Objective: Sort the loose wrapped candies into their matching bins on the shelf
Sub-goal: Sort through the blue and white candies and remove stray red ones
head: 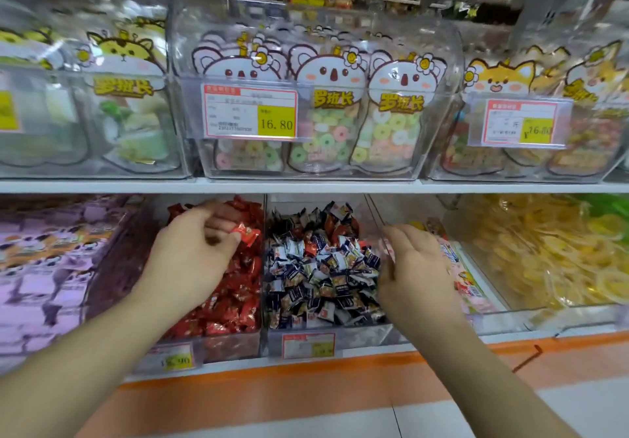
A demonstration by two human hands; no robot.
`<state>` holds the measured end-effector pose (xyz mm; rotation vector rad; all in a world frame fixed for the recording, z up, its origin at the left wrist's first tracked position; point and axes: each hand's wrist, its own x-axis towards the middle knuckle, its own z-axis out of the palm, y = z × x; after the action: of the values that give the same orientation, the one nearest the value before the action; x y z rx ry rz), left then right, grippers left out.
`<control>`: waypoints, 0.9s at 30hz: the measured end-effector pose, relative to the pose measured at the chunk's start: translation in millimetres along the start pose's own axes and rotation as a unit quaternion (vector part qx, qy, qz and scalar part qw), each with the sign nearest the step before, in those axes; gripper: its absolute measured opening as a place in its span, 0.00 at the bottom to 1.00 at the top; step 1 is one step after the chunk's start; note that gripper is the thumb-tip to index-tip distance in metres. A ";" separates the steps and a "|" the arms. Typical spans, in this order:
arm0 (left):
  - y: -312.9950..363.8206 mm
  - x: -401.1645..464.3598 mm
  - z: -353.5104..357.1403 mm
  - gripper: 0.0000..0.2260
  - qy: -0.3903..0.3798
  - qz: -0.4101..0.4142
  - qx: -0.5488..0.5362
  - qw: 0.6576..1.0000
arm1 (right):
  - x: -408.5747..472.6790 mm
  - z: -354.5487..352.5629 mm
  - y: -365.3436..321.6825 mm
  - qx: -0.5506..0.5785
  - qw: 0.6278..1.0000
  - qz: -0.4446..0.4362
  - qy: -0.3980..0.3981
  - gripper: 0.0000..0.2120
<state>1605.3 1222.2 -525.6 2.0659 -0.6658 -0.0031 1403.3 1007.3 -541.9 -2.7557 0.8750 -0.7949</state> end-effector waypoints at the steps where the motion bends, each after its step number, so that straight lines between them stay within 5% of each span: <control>1: -3.4 -8.2 -5.4 0.10 0.009 0.004 0.039 0.999 | 1.9 2.1 -6.3 -0.004 0.999 -0.039 0.015 0.20; 3: -6.9 -24.7 -9.8 0.17 -0.027 0.044 0.107 0.993 | 6.5 7.5 -19.4 0.020 0.997 -0.077 0.002 0.18; 7: -6.7 -39.8 -4.1 0.25 -0.191 0.123 0.128 0.965 | 23.1 29.1 -48.4 0.069 0.992 -0.012 -0.104 0.19; 9: -8.9 -39.3 3.1 0.27 -0.215 0.139 0.144 0.956 | 34.6 47.0 -56.6 0.055 0.989 -0.002 -0.141 0.19; 17: -20.8 -37.5 4.4 0.27 -0.192 0.147 0.109 0.964 | 61.2 78.0 -74.1 -0.014 0.985 0.036 -0.166 0.09; 21: -21.0 -39.9 -4.9 0.22 -0.154 0.114 0.087 0.978 | 53.2 66.0 -70.2 0.036 0.995 0.067 -0.070 0.09; 24: -23.8 -39.0 -18.4 0.19 -0.112 0.077 0.086 0.987 | 46.3 45.2 -81.5 0.158 0.981 0.112 -0.020 0.06; 27: -25.0 -35.1 -30.1 0.18 -0.070 0.060 0.073 0.993 | 42.6 34.8 -106.3 0.353 0.927 0.107 -0.062 0.06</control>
<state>1594.4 1272.2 -537.1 2.1774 -0.8986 -0.0324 1503.8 1069.4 -522.3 -2.0161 0.6718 -0.7044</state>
